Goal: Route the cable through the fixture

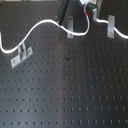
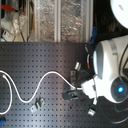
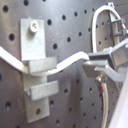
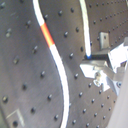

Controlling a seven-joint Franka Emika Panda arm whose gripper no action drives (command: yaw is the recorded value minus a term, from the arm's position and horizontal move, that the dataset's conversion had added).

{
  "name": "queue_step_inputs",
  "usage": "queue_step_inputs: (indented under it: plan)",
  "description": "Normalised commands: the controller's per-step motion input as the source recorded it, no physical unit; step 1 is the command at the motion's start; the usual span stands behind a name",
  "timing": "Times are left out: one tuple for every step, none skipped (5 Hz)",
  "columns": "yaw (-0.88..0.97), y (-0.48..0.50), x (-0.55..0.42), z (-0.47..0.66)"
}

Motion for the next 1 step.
queue_step_inputs:
  plan:
    - [-0.14,0.034,-0.015,0.00]
